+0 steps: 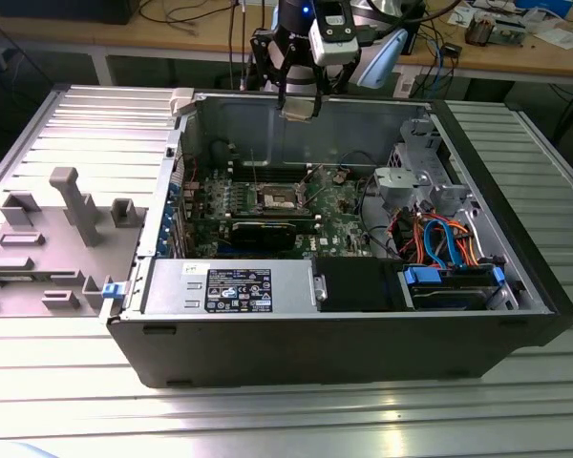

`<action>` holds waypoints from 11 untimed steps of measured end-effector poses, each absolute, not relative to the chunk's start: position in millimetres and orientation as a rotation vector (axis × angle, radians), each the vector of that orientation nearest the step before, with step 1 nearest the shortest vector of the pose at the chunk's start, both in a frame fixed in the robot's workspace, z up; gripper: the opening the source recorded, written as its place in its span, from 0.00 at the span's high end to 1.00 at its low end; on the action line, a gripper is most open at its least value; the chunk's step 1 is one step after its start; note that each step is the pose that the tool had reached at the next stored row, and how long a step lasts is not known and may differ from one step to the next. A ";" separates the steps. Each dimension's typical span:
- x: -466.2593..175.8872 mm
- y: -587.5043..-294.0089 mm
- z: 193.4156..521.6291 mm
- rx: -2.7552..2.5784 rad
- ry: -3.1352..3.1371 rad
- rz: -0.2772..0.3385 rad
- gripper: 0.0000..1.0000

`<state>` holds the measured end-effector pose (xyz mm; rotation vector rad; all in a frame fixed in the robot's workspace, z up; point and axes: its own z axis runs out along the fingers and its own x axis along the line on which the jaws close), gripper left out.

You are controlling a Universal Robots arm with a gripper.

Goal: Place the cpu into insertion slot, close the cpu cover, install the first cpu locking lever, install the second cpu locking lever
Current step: 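Place the cpu into insertion slot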

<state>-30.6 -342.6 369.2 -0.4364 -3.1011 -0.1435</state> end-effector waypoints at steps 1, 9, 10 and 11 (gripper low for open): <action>-30.6 -342.6 369.2 -0.436 -3.101 -0.144 0.46; -30.6 -342.6 369.2 -0.437 -3.101 -0.144 0.46; -30.6 -342.6 369.2 -0.437 -3.101 -0.144 0.46; -30.6 -342.6 369.2 -0.438 -3.101 -0.143 0.46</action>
